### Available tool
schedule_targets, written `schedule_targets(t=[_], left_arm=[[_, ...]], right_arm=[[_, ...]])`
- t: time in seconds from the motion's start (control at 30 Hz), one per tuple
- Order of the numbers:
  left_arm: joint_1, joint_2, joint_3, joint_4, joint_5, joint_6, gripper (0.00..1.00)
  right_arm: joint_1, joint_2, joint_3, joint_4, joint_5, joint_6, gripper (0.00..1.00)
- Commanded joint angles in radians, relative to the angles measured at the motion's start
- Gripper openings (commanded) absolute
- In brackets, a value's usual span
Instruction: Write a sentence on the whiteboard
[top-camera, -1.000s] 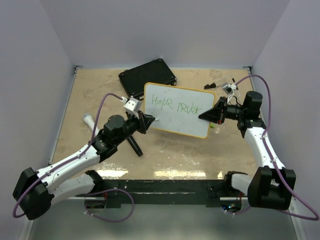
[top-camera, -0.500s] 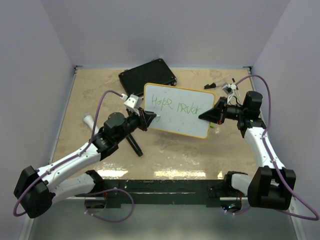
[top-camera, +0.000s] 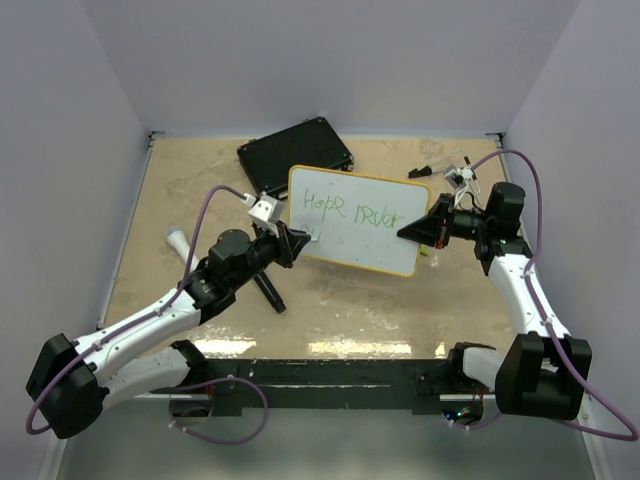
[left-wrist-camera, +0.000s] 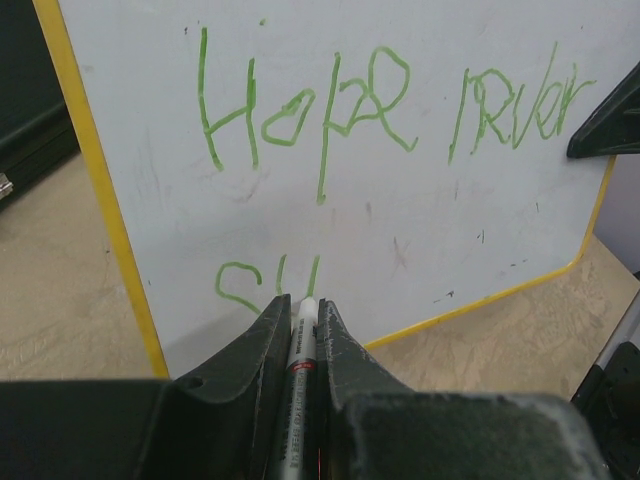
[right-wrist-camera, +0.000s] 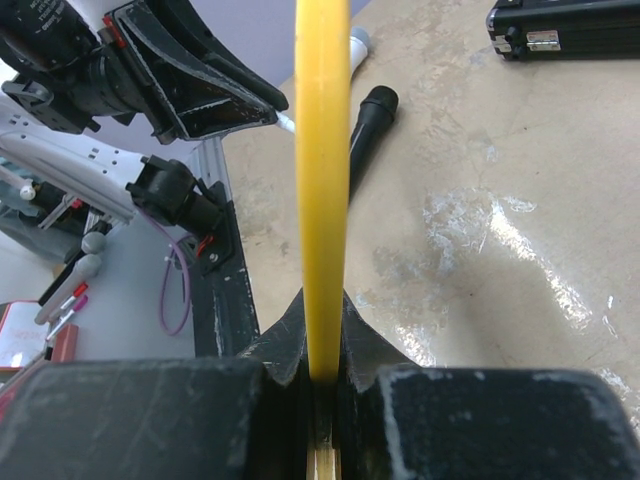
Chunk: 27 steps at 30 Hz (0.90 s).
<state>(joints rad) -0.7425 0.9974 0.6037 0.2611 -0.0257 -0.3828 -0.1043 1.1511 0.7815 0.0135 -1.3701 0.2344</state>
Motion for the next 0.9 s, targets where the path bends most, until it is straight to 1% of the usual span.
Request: schedule_targets(t=[0.0,0.33,0.5,0.67,0.87], left_arm=[[-0.005,-0.020,-0.022,0.004,0.018,-0.016,0.00],[-0.005,-0.017,-0.039,0.067,0.081,-0.051,0.00],[-0.004,-0.072,-0.028,0.102,0.121,-0.077,0.00],[-0.001,-0.137,-0.009,0.075,0.110,-0.079,0.00],[0.002,-0.149,-0.021,0.067,0.093,-0.085,0.00]], right_arm=[[0.002,-0.036,0.025,0.040,-0.067,0.008,0.00],[0.003,-0.040,0.025,0.040,-0.067,0.006,0.00],[0.003,-0.039,0.024,0.040,-0.067,0.006,0.00],[0.003,-0.039,0.024,0.040,-0.067,0.008,0.00],[0.003,-0.045,0.021,0.042,-0.069,0.006,0.00]])
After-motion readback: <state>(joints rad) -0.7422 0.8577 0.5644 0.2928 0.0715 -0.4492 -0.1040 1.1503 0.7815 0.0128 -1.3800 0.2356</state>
